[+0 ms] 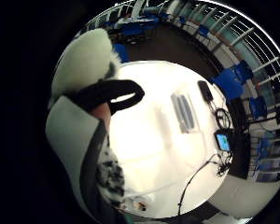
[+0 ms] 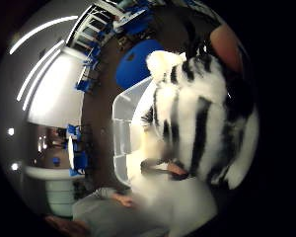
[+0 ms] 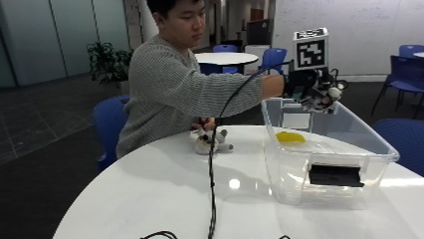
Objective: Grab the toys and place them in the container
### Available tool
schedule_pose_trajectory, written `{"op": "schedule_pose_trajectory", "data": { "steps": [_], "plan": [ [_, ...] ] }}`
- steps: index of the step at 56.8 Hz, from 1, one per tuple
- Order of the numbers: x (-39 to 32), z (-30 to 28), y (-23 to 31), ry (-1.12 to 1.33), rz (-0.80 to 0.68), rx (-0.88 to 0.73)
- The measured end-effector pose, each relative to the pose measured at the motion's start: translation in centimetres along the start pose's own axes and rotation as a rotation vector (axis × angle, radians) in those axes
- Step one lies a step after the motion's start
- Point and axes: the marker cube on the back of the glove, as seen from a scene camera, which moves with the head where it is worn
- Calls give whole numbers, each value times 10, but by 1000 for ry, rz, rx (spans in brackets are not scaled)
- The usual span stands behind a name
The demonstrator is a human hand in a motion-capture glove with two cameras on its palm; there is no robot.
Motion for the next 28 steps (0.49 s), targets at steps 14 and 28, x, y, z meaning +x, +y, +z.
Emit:
{"op": "schedule_pose_trajectory", "data": {
  "steps": [14, 28],
  "plan": [
    [-7, 26, -6, 50, -9, -56],
    [-3, 61, 2, 65, 2, -205]
  ]
}}
